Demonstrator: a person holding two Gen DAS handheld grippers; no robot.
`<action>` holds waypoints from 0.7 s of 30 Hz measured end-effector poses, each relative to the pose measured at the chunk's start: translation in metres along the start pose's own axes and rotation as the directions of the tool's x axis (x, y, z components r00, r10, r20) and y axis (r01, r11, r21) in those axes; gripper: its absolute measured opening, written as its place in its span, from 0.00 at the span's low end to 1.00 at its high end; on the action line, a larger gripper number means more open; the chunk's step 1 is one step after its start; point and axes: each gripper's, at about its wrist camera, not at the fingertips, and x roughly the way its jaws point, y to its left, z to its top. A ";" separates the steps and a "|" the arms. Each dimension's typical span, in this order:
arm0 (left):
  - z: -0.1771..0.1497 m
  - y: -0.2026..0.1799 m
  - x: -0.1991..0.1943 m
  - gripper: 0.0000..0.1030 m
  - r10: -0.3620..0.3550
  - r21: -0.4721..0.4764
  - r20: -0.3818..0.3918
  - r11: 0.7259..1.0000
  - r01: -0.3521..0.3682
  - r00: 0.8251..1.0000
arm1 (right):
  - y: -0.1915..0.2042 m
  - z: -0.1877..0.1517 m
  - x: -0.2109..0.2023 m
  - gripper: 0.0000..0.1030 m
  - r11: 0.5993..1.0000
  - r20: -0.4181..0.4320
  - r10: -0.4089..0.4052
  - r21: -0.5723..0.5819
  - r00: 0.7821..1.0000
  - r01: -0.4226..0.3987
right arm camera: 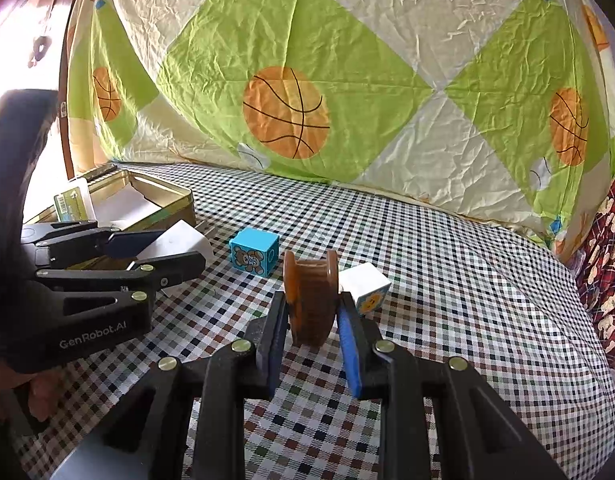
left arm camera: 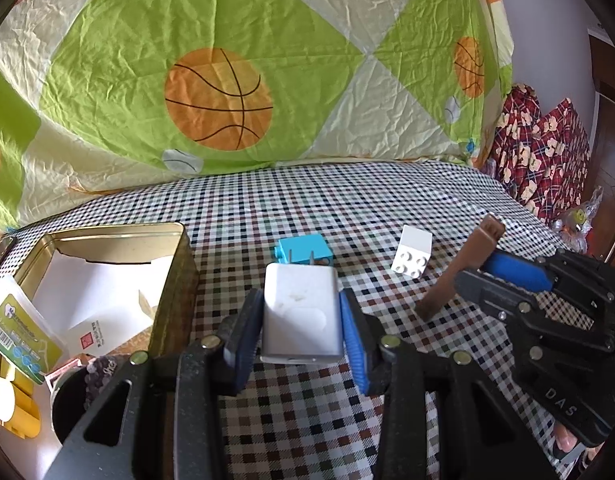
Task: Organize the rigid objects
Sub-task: 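Lift the white box with left gripper while right gripper carries the comb toward the tray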
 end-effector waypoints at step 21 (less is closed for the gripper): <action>-0.004 -0.006 -0.038 0.37 0.068 0.023 0.203 0.997 -0.074 0.977 | -0.007 -0.003 -0.031 0.26 0.998 0.161 -0.016 0.062 0.987 0.006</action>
